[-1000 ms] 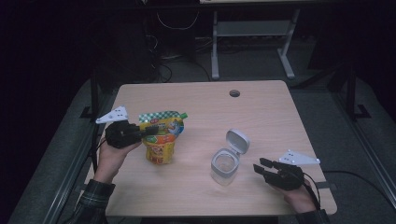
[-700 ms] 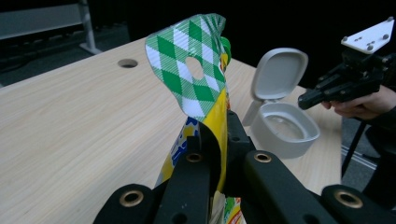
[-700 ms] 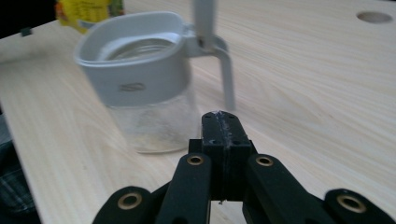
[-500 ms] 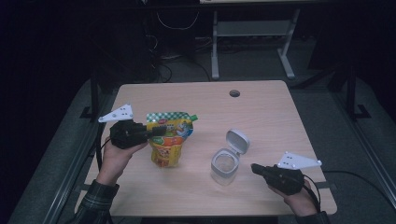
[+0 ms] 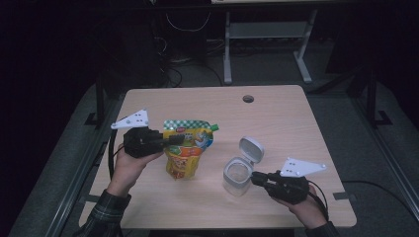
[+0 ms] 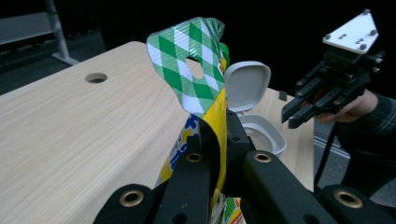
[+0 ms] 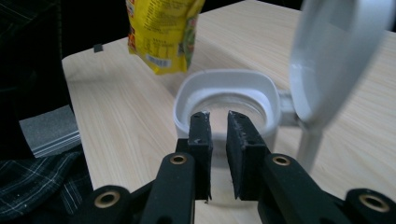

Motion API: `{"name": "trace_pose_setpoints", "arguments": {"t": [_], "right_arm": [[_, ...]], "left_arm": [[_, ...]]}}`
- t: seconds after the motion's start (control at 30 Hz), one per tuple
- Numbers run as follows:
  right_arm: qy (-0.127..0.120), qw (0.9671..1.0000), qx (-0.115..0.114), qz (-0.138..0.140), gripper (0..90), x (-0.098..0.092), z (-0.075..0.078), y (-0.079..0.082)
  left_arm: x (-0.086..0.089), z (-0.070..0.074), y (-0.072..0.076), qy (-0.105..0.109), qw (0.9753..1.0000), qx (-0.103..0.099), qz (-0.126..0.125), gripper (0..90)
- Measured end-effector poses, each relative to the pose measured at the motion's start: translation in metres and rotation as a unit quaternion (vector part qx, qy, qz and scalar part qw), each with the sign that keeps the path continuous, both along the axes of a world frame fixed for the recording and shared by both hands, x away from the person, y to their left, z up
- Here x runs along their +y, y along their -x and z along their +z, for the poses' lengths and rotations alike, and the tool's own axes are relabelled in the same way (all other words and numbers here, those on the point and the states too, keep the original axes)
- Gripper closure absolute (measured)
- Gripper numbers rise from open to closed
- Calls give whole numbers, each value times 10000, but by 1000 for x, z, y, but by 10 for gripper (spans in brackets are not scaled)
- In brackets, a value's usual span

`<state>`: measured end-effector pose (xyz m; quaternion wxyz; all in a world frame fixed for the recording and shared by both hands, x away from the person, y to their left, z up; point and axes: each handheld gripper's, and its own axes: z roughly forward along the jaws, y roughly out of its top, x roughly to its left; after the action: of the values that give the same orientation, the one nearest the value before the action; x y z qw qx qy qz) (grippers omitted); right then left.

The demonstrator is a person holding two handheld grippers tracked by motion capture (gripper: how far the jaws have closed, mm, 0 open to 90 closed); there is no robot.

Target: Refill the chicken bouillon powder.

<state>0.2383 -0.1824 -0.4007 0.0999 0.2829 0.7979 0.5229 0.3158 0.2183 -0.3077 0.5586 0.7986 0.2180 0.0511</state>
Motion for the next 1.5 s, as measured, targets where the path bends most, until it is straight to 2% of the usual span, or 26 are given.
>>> {"name": "trace_pose_setpoints", "arguments": {"t": [0.23,0.47,0.67,0.87,1.1,1.2,1.4,1.43,1.47,1.5], "right_arm": [[-58,9997,-44,246,734,27,7,-13],[-198,9993,-93,306,692,48,15,-25],[-311,9987,-250,313,633,57,31,-31],[-541,9975,-350,280,584,62,45,-37],[-763,9958,-421,275,551,67,54,-44],[-822,9953,-432,290,603,69,55,-47],[-719,9955,-597,133,707,71,55,-41],[-729,9956,-582,133,733,72,55,-41],[-693,9957,-585,168,811,72,54,-41],[-682,9956,-634,135,818,73,53,-41]], "left_arm": [[-8,2,5,4,9999,-18,-171,900],[-13,2,9,19,9996,4,-298,900],[-13,1,15,13,9994,9,-350,900],[-10,-3,19,24,9992,79,-399,900],[-12,-4,21,3,9988,108,-479,900],[-14,-5,22,-8,9988,98,-481,900],[-11,-5,21,112,9993,140,-338,900],[-11,-5,21,125,9994,114,-317,900],[-11,-5,21,138,9994,107,-303,900],[-12,-5,22,99,9995,76,-280,900]]}}
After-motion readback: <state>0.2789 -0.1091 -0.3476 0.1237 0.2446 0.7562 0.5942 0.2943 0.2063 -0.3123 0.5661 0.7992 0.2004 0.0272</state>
